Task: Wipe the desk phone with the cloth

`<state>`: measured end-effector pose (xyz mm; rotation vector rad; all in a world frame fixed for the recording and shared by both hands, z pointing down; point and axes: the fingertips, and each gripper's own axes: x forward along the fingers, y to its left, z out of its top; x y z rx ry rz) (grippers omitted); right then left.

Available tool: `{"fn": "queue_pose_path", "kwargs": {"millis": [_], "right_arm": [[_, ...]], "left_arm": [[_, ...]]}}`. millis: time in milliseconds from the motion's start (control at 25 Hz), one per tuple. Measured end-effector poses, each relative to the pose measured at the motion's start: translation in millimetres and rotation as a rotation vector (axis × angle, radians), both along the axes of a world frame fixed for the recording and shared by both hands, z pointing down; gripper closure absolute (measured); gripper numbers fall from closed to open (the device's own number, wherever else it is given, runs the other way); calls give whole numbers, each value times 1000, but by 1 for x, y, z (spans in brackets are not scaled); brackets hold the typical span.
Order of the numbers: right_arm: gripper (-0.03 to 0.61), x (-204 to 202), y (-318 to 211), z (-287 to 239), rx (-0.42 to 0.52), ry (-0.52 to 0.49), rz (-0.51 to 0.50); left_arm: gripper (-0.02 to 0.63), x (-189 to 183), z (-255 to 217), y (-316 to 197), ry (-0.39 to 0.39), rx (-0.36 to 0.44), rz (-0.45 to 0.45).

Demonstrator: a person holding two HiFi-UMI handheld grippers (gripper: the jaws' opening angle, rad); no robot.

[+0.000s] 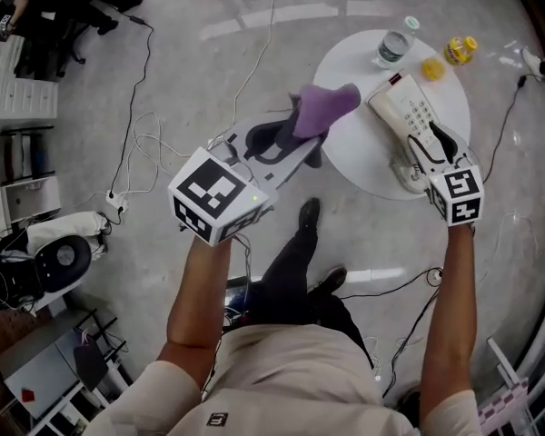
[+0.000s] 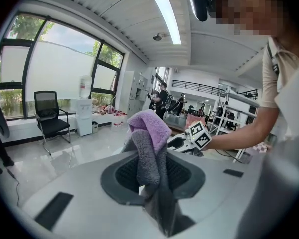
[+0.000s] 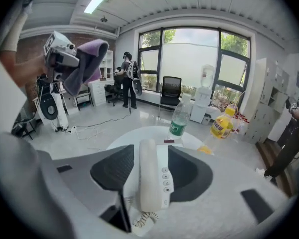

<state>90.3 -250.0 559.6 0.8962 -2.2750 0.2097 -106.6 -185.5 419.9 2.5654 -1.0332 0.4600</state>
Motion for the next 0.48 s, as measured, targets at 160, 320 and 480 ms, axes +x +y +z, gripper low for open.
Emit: {"fn": "queue_pose_path", "kwargs": {"millis": [160,320,480], "right_arm": [[442,6,18,-70,89,-47,40],[551,18,38,-136,184,-83,104],[583,28,70,-200,232,-213,170]], "left_arm": [[523,9,-42,16,16,67,17],[523,20,-82,31,25,123,20],[523,27,-120,57,47,179,31]]}}
